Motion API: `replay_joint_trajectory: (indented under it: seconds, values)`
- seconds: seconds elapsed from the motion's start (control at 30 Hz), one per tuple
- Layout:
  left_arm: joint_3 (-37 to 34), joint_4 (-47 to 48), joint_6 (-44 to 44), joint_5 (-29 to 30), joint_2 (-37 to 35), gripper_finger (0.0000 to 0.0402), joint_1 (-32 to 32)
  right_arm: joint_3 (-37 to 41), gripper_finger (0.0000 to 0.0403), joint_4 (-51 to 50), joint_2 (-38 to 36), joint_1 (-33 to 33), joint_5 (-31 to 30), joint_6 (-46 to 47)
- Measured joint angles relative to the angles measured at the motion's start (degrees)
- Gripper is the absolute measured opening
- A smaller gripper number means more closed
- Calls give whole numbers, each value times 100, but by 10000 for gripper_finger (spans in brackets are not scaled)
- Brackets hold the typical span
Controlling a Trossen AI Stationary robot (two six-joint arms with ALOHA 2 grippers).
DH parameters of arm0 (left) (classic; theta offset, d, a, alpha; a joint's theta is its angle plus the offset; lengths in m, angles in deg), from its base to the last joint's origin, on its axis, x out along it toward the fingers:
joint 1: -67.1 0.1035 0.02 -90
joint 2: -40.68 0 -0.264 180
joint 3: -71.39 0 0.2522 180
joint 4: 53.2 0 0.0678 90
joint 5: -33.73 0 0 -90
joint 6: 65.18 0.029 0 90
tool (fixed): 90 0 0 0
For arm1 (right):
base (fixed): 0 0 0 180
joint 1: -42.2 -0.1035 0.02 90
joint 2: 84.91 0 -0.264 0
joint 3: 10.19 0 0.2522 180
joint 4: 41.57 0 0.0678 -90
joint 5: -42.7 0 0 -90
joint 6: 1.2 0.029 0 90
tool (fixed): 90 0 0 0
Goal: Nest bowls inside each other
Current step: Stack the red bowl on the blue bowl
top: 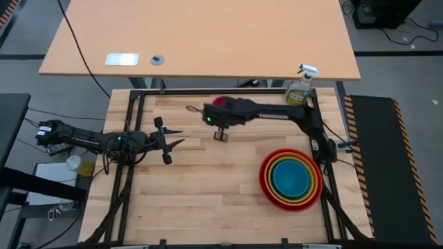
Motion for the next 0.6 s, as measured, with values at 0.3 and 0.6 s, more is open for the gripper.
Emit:
replay_joint_trajectory:
  seconds: [0.3, 0.6]
  values:
    - [0, 0, -63, 2, 0, 155, 0, 0, 39, -2228, -918, -1631, 199, 2302]
    - [7, -382, -3, 2, -23, 155, -4, 153, 26, -2656, -1454, -3369, 30, 4725]
